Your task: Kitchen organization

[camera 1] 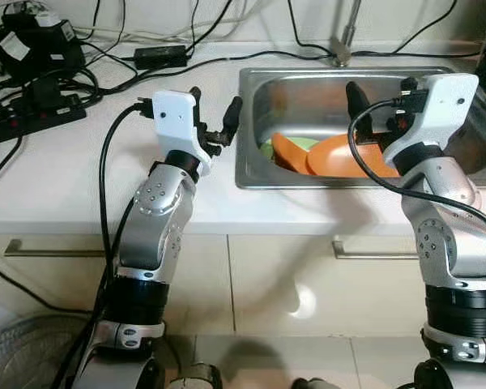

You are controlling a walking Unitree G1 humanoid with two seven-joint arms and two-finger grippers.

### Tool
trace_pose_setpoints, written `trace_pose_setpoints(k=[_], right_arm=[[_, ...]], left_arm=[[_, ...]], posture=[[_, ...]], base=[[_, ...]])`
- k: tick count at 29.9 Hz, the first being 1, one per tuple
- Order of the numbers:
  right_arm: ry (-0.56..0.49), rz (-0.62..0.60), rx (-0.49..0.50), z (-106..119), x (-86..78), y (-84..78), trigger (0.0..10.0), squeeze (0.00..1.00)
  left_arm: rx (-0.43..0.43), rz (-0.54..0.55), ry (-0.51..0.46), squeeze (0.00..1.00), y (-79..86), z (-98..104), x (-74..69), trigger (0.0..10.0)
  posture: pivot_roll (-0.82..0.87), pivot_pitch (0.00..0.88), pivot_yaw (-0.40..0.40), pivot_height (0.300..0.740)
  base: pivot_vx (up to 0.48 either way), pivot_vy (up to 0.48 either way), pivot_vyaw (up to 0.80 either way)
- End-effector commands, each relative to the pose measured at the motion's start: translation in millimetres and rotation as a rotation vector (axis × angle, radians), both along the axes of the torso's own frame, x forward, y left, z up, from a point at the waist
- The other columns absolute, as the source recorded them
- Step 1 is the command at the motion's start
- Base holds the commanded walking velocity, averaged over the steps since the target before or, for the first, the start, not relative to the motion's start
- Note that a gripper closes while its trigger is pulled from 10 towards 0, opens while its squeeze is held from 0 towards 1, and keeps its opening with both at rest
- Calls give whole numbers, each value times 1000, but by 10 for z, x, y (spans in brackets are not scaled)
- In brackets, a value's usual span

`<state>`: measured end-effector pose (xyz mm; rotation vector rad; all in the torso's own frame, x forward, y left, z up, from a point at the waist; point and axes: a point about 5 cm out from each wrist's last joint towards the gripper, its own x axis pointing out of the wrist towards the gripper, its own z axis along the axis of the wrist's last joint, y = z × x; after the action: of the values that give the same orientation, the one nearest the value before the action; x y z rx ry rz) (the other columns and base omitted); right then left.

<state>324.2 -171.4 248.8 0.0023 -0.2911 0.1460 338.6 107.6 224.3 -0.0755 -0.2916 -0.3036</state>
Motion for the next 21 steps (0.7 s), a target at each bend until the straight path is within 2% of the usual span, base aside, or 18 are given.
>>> trace_pose_setpoints(k=[1,21], right_arm=[[1,9,-5,19,-17,3,10000,1000],[13,20,-17,-4,-7,11,10000,1000]], left_arm=[[7,0,6,0,-18,-27,-2,10000],[17,-11,4,0,-44,-39,-9,10000]], posture=[[18,36,42,740],[18,39,41,740]], base=[[0,-480,0],[0,-480,0]])
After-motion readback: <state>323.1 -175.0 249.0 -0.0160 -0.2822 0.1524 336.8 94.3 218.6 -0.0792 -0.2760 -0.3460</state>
